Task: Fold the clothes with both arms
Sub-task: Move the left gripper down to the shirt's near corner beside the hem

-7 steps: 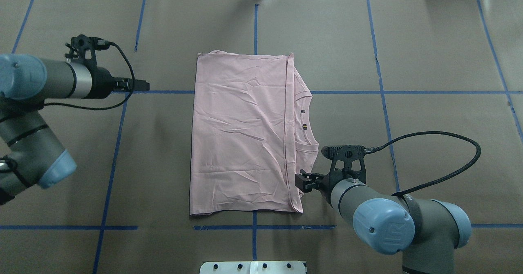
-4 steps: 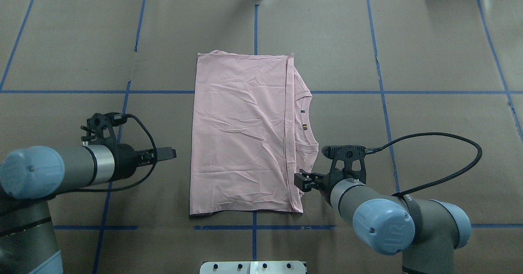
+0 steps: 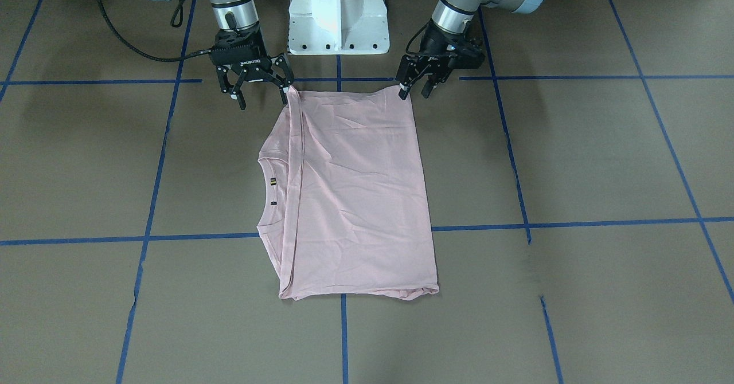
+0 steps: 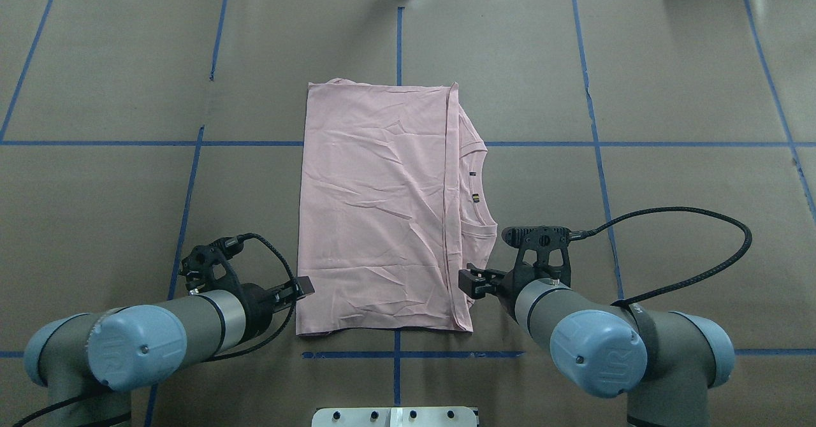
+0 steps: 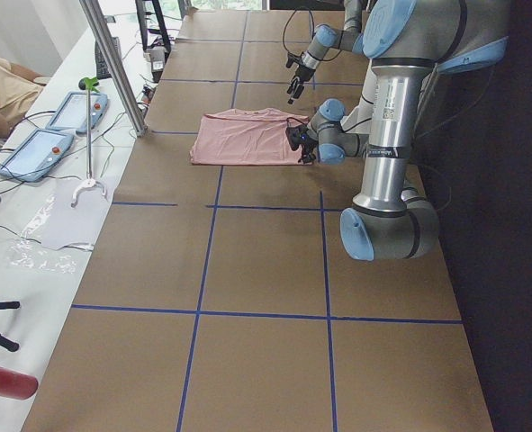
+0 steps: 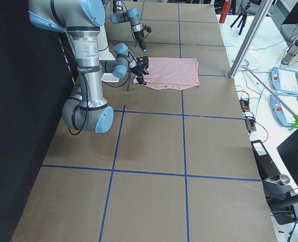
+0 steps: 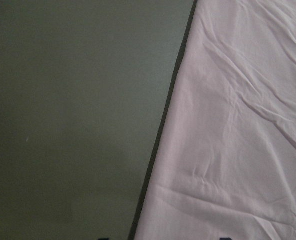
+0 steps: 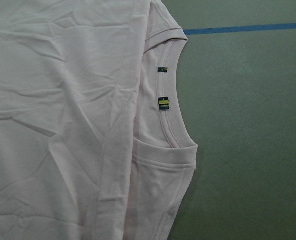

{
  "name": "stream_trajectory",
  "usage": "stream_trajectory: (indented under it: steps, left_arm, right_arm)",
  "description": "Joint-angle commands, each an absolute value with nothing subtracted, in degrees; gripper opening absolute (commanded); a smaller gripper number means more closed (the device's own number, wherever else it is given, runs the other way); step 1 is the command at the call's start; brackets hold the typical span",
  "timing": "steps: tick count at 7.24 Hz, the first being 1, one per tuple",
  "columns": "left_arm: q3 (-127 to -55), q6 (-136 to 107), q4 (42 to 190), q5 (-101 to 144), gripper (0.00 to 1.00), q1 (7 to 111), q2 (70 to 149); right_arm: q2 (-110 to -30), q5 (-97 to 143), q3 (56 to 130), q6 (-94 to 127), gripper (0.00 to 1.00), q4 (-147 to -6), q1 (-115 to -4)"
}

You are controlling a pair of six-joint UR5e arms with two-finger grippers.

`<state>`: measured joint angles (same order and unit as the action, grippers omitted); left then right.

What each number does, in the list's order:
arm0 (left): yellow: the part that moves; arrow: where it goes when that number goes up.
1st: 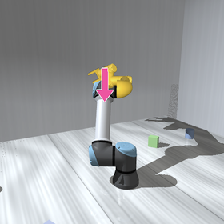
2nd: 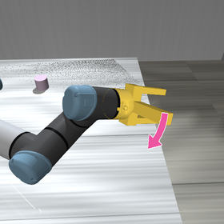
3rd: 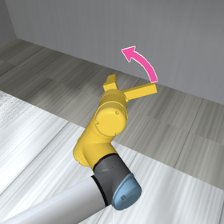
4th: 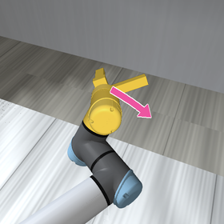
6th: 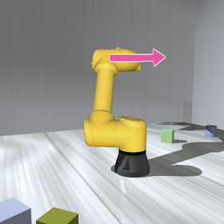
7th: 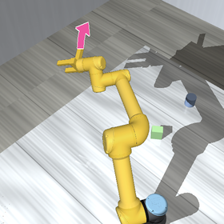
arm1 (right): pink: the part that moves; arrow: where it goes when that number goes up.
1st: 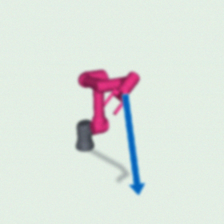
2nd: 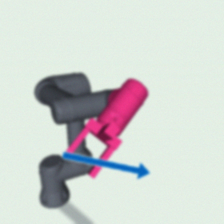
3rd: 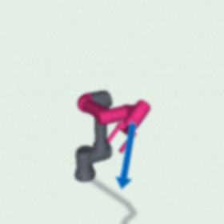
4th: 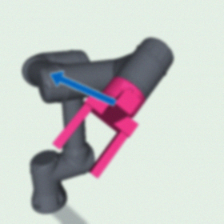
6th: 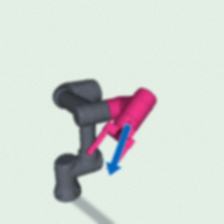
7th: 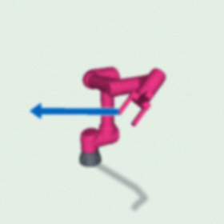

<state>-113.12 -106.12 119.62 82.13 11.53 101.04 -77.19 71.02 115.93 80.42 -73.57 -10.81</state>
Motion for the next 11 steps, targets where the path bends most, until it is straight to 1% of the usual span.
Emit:
stream_trajectory:
  steps: [1, 10, 11]
  left_arm:
    - [-111.8, -107.2, 116.5, 81.9, 0.64, 9.7, 102.1]
    - [-111.3, -106.5, 115.8, 82.3, 0.63, 7.2, 102.7]
    - [-111.3, -106.5, 115.8, 82.3, 0.57, 7.1, 102.7]
  right_arm:
    - [-77.2, 71.0, 115.9, 80.4, 1.00, -73.6, -10.8]
    - [-77.4, 71.0, 115.9, 80.5, 1.00, -73.6, -10.8]
    - [-77.4, 71.0, 115.9, 80.6, 1.00, -73.6, -10.8]
